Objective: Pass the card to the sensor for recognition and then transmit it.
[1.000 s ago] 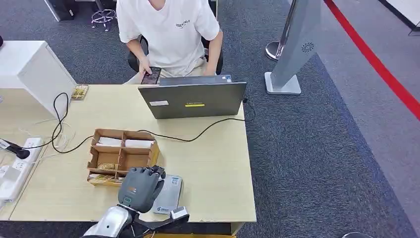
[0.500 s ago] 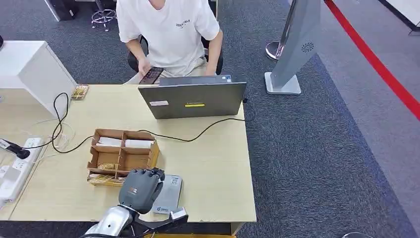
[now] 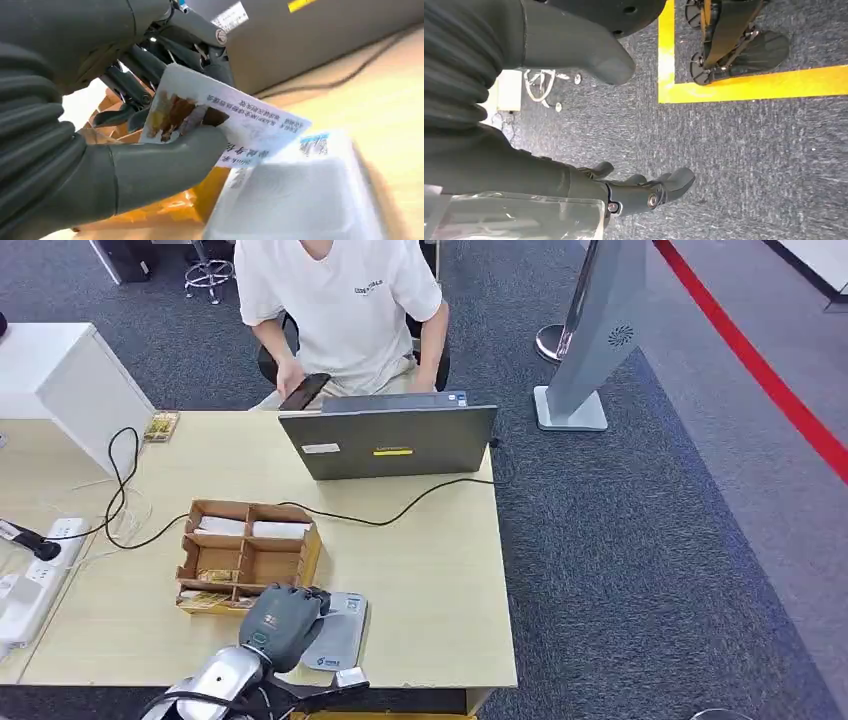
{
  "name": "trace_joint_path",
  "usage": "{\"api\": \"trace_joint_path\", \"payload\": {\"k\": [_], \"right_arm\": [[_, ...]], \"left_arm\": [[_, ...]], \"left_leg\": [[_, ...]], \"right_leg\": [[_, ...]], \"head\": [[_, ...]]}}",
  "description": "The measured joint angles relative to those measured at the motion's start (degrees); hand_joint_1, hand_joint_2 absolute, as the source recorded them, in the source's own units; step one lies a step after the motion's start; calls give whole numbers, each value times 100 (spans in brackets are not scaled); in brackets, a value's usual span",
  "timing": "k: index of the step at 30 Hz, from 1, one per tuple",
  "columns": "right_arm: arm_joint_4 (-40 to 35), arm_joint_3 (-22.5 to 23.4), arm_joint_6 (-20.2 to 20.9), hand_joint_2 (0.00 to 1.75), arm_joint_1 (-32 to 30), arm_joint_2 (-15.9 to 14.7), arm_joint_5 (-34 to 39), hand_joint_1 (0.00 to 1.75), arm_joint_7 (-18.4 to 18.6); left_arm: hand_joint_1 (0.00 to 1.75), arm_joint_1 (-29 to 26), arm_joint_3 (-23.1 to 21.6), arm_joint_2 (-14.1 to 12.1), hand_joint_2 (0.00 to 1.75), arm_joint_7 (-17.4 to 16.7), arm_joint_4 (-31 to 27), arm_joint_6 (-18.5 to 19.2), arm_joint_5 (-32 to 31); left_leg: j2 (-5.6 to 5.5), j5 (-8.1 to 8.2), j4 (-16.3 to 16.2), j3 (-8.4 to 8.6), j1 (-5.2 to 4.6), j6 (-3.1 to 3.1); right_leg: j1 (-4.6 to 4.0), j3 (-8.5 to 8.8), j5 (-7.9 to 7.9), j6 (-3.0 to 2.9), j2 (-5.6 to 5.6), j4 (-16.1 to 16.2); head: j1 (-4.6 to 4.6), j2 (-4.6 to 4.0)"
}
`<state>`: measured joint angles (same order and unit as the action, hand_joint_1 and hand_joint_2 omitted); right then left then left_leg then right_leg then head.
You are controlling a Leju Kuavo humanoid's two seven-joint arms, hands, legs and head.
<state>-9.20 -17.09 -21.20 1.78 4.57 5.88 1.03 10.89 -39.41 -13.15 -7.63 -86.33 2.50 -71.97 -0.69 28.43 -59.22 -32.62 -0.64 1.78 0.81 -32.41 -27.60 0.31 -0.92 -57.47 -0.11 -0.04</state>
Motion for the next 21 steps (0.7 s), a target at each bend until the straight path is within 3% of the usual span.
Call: {"api": "trace_joint_path", "payload": {"k": [7,21], "right_arm": [[2,0,0,175,-10,0,-4,0,15],[7,0,-2,175,-18,0,-4,0,15]], "left_arm": [[175,156,-164,-298,175,0,0,161,94],[175,167,-186,-411,175,0,0,163,96]], "left_leg": [[0,-4,0,1,1,-1],[1,-3,0,1,0,-1]], "right_leg": [[0,3,0,0,0,-1],[0,1,0,0,0,-1]], "head": [[0,0],[0,0]]}}
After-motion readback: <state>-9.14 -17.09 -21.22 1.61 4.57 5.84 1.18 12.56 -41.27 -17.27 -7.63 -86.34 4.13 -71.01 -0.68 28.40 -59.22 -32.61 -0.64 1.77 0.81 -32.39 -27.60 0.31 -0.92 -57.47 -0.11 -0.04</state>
